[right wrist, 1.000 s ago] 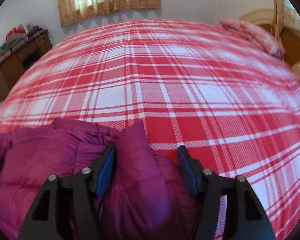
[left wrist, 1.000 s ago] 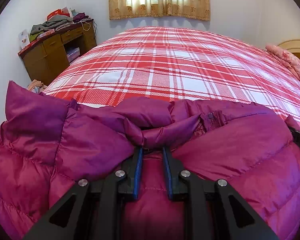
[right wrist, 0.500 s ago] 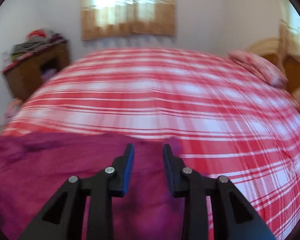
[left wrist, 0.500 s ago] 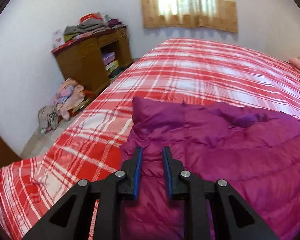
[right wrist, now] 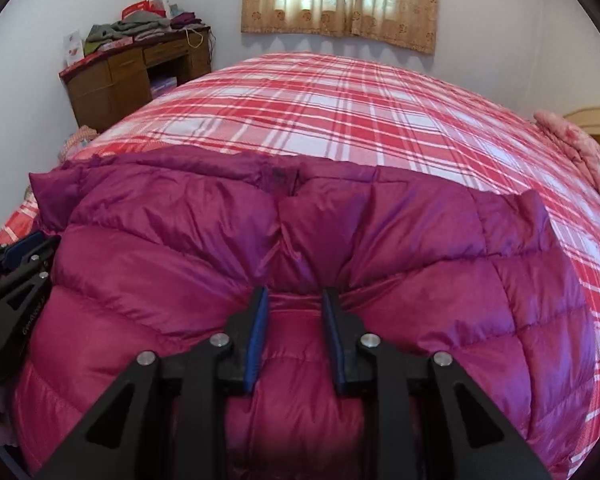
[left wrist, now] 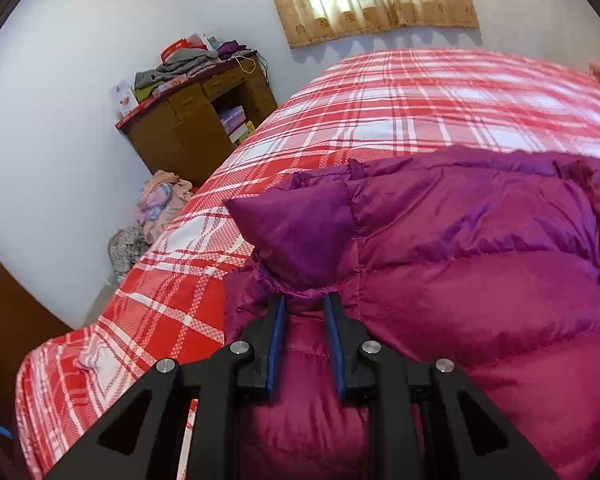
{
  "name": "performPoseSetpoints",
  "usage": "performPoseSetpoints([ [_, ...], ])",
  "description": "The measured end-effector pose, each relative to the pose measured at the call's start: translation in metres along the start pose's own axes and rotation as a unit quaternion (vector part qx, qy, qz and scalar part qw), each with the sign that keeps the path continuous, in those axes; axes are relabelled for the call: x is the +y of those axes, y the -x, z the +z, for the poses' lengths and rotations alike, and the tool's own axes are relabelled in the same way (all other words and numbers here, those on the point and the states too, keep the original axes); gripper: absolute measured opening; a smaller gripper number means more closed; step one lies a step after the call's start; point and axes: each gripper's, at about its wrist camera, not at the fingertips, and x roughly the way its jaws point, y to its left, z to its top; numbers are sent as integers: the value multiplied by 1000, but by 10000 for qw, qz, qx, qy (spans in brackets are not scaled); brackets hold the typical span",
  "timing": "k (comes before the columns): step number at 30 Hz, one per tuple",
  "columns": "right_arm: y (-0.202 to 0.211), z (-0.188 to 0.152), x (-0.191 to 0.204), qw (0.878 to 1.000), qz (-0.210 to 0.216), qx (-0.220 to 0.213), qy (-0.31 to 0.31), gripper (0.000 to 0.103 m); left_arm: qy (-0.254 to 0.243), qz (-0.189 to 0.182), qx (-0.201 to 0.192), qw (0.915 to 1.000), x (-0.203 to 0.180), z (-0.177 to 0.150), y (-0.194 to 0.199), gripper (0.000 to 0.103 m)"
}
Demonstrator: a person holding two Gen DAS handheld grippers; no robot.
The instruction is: Fold large clothes
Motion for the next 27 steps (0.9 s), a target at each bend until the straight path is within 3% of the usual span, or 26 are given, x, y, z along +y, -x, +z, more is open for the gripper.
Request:
performPoseSetpoints([
  [4,-2,0,3,10000,-48,-51,29,29,85,-48,-23,9999,4,-2,2,22],
  [7,2,-1,3,10000,-38,-62,26,29,462,-483,-73,9977,22,-7,21,22],
  [8,1,-1,2,10000,-20,-64,12,29,829,-735,-182,9937,38,-15,37,22],
  [11,2,-1,3,10000,-3,-66,-4,29,1537,-1001,-411,9822,68,-42,70,28],
  [13,2,0,3,10000,-25,-61,14,29,1879,-930,-461,9767,83,-66,87,55],
  [14,2,0,3,10000,-35,-49,26,29,2017,-901,-483,9741,87,-76,93,59],
  [16,3,1,4,10000,-53,46,38,30,2461,-939,-404,9639,96,-98,99,61],
  [19,26,6,1,9999,106,0,-102,30,2955,-1310,-138,9462,99,-118,97,61],
  [23,66,-3,7,9988,317,-342,-135,30,3014,-1626,-45,9395,82,-120,93,61],
  [25,61,-14,8,9984,410,-193,-325,30,2986,-1637,-82,9402,71,-115,90,71],
  [27,39,-29,11,9985,412,61,-351,30,3000,-1626,-133,9399,65,-112,87,74],
])
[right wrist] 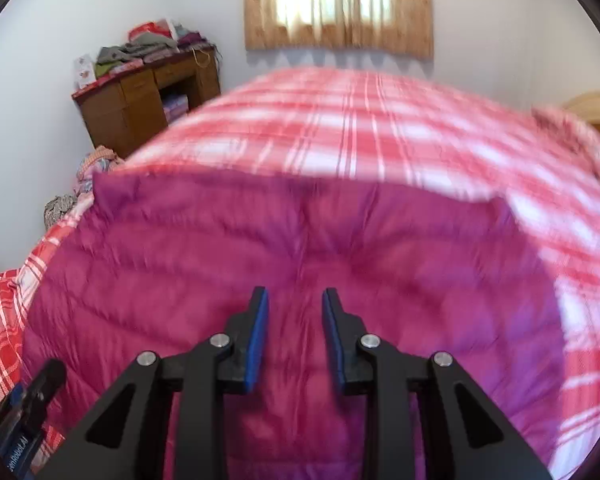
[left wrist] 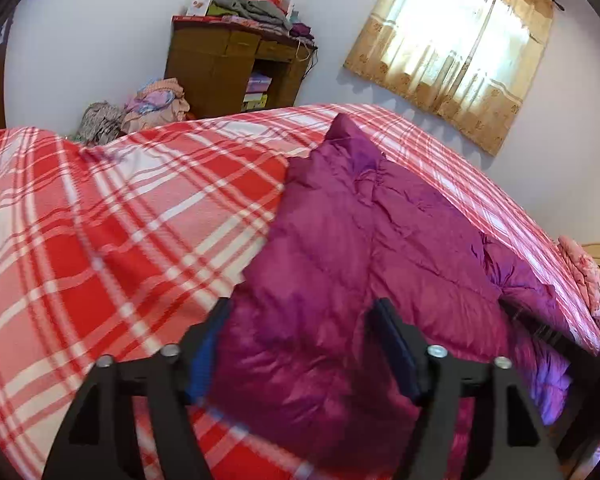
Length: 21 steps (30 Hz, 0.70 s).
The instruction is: Fold large clothes
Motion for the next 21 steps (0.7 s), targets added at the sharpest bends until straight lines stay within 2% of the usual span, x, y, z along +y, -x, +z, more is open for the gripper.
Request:
performPoseSetpoints([
  [2,-6,-7,4,9998,-94,-135,124,30,150,-108,-3,9998,0,2,-6,74],
  [6,-10,-6,5,9998,-95,-117,151,30,294,-269,-79,9992,-4,3,-14,74],
  [9,-11,-6,-1,9999,58,-114,30,30,202,-609,-81,9979,-14,5,-13,30],
  [10,-12,-5,-3,9999,100,-98,-12,30,69,-672,-126,9976,-20,7,-10,20],
  [13,-12,-5,-9,9996,229,-27,-148,30,-386,-869,-316,9950,-41,16,4,16],
  [15,-12,-4,-13,9986,387,67,-344,31,-445,-1102,-434,9920,-47,25,15,14],
  [19,-8,-6,-20,9886,986,283,-1104,35,-891,-1612,-607,9810,-67,44,45,13],
  [21,-5,-9,-17,9752,1518,477,-1535,35,-1350,-1728,-699,9732,-82,49,63,13],
])
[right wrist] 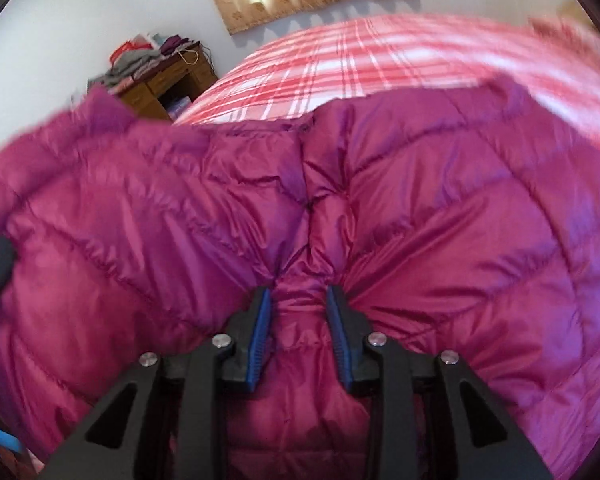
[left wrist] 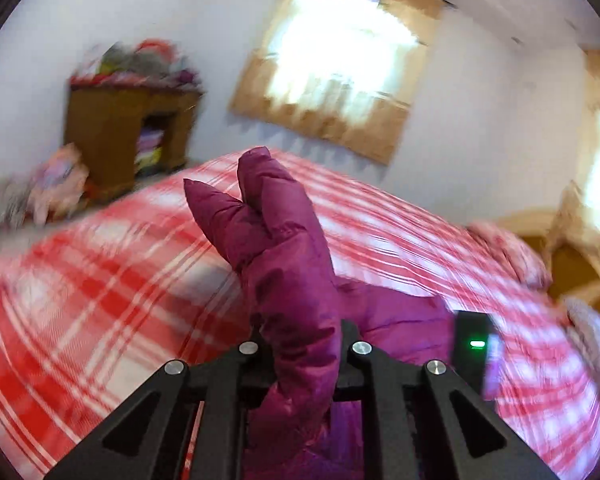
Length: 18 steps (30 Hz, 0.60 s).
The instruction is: Fold large clothes
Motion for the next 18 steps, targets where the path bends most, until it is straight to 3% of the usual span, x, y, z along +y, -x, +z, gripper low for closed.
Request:
performPoseSetpoints([
  [4,-10,-14,15,9879,1294,503,-686,34,-849,-51,-13,9964,-29,11,21,13],
  [7,-17,-22,28,9749,1928,824,-755,31,-1322,10,82,9912,-44,8,32,13],
  [12,25,-15,2,9777,1917,442,-732,28,-2138,48,202,9766,-71,-7,33,13],
  [18,94,1,-81,9897,1105,-194,-893,30,-2630,-138,594,9629,-105,-41,1,14],
])
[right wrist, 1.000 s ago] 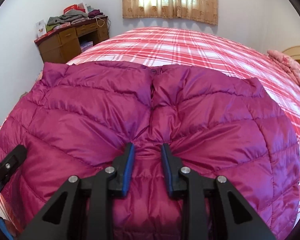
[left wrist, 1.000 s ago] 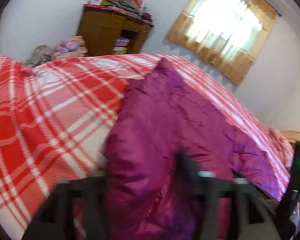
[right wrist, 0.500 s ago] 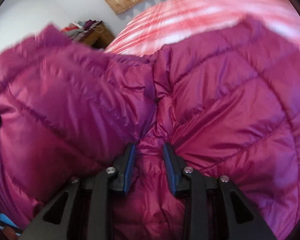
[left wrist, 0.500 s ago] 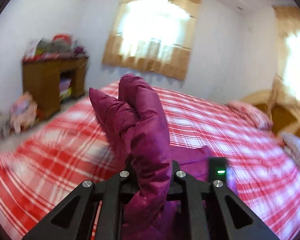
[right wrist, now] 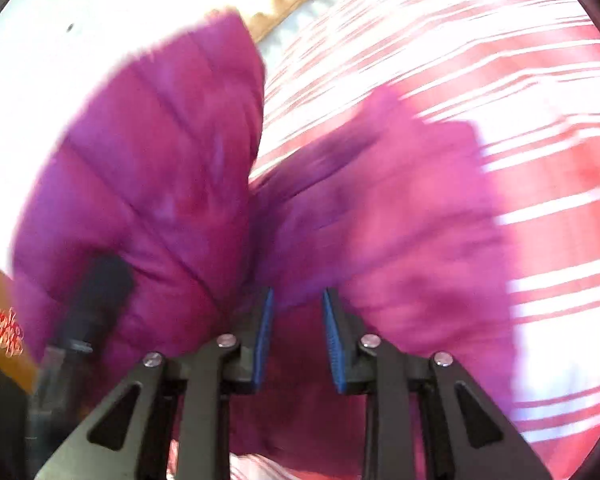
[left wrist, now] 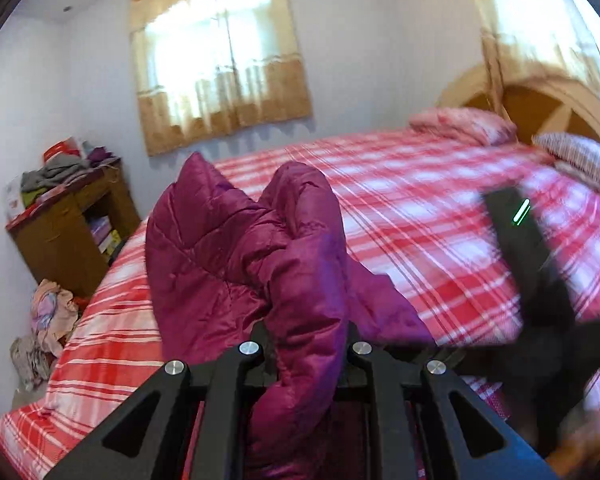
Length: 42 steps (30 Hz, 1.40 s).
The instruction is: Fold large clothes
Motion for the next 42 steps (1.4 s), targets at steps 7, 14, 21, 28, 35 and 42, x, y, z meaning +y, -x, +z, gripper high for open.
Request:
performPoseSetpoints([
  [7,57,18,-35,9958,-746,-489,216,47,-236,-359,558,9975,-46,-26,-42,14],
  [14,46,49,-29,9952,-635,-400,625,75,-371,-462,647,9961,-69,-47,-61,14],
  [21,-16,57,10,9838,-875,181,1553,70,-254,-710,632,9951,-63,-47,-62,13],
  [28,-50,41,-9,9731,-1540,652,1583,58,-734,-854,612,9918,-58,-49,-34,19],
  [35,-46,40,-23,9802,-1319,718,1292,59,-1286,-795,290,9881,-51,-66,36,33],
  [42,-37,31,-21,9792,-1315,531,1449,62,-216,-775,345,9962,27,-68,74,60],
])
